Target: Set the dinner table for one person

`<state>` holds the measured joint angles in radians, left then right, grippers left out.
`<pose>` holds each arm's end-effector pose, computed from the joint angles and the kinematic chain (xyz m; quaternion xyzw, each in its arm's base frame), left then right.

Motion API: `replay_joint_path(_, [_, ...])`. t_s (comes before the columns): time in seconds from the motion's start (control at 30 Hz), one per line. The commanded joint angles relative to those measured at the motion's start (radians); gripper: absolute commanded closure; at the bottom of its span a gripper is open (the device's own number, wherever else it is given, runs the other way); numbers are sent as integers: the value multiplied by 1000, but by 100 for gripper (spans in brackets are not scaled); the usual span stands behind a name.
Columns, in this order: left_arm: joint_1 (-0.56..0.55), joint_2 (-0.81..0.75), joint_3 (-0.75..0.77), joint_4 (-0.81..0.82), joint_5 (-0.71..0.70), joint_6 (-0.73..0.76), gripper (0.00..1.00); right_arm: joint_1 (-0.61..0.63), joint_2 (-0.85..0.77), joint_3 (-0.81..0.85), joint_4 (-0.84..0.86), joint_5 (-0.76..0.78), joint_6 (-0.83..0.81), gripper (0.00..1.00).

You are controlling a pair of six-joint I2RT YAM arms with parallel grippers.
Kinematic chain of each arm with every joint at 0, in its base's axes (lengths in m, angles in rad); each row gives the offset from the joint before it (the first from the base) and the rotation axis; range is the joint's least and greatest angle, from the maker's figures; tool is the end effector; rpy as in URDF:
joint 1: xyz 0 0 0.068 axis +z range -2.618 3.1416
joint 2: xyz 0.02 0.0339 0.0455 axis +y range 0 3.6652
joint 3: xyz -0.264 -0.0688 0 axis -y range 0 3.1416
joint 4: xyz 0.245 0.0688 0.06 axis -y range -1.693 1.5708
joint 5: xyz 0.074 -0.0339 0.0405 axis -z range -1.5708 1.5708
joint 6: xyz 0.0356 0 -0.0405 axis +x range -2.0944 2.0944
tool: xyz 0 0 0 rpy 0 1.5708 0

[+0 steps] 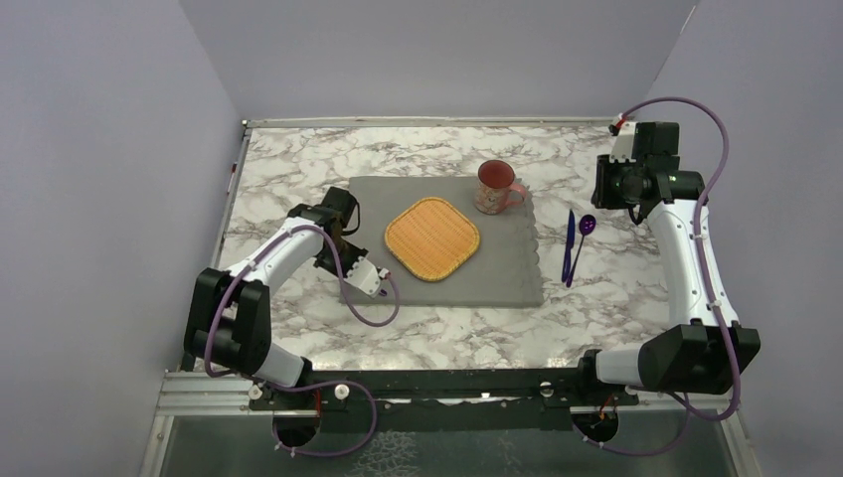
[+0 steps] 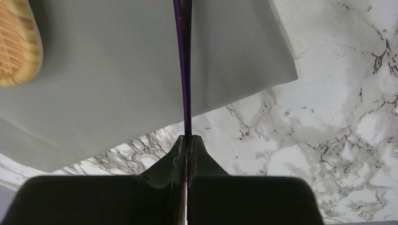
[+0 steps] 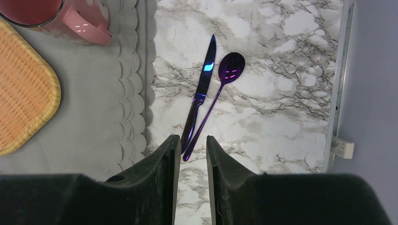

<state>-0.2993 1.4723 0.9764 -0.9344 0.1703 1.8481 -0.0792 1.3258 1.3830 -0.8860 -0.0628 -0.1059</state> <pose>0.2403 -0.0805 0.2044 0.8765 0.4687 -0.0117 0.1093 0.2705 -0.0192 0.3628 -0.0238 0.9313 -0.0044 0.3635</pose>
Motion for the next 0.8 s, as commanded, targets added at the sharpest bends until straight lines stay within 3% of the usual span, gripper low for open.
replay_joint_path(0.0, [-76, 29, 9, -22, -22, 34, 100, -5, -8, 21, -15, 17, 26, 69])
replay_joint_path(0.37, [-133, 91, 39, 7, -44, -15, 100, -5, -37, 7, -27, 27, 17, 68])
replay_joint_path(0.5, [-133, 80, 74, 13, -11, -82, 71, -6, -34, 8, -28, 12, 16, 68])
replay_joint_path(0.53, [-134, 75, 80, 14, -2, -94, 44, -5, -33, 8, -28, 10, 17, 68])
replay_joint_path(0.57, [-133, 72, 89, 14, 6, -114, 29, -5, -32, 8, -28, 6, 18, 68])
replay_joint_path(0.6, [-134, 70, 98, 14, 12, -135, 25, -5, -34, 6, -28, 4, 18, 68])
replay_joint_path(0.77, [-133, 50, 148, 25, 70, -269, 25, -5, -38, 1, -25, -1, 17, 68])
